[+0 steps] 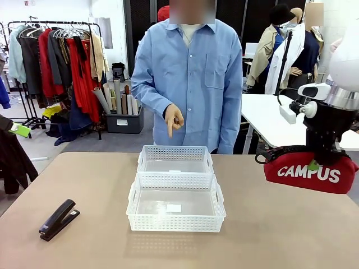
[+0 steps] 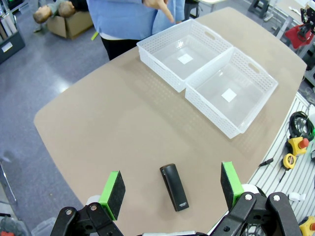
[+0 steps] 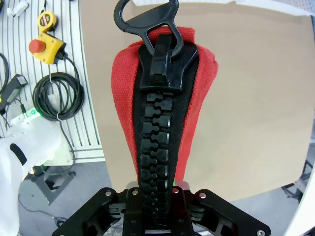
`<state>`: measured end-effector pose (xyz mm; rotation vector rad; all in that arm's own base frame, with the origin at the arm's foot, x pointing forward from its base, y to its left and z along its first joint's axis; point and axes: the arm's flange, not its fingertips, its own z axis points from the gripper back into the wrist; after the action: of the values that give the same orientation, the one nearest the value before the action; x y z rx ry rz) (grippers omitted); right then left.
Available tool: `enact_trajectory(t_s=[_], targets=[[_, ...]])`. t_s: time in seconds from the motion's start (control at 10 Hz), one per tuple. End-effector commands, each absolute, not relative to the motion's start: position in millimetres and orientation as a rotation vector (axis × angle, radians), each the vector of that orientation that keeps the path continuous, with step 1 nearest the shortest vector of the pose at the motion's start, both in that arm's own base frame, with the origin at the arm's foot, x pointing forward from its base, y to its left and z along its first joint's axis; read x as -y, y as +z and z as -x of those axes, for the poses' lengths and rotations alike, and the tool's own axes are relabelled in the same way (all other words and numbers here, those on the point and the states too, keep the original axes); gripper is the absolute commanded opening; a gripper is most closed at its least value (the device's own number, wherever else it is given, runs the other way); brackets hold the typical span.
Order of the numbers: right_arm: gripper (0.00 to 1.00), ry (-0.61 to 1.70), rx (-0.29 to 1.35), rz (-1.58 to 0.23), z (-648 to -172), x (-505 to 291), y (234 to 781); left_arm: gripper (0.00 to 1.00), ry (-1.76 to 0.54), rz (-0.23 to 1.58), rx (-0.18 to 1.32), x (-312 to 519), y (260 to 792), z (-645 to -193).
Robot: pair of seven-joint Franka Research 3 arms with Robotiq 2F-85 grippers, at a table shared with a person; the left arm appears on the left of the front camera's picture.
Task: Distribute items into two baskets.
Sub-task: Place the picked Pencil pouch into the Organizing basket as instructed by the person.
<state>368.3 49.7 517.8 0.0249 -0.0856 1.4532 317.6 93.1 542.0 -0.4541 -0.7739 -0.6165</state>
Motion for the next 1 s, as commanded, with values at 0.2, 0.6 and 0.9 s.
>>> enact_trajectory(t_s=[0.2,0.6,0.9], targets=[[0.00,1.453,0.088,-0.025,-368.5,-49.4,518.2,1.00,-0.625,0.468,0.787,-93.6,541.9,-317.9],[0.00,1.453,0.088,-0.025,-368.5,-49.4,518.2,1.00,-0.625,0.468,0.787,-93.6,541.9,-317.9],[0.00,1.453,0.088,-0.025,-368.5,-49.4,518.2,1.00,-0.625,0.468,0.787,-93.6,541.9,-317.9]])
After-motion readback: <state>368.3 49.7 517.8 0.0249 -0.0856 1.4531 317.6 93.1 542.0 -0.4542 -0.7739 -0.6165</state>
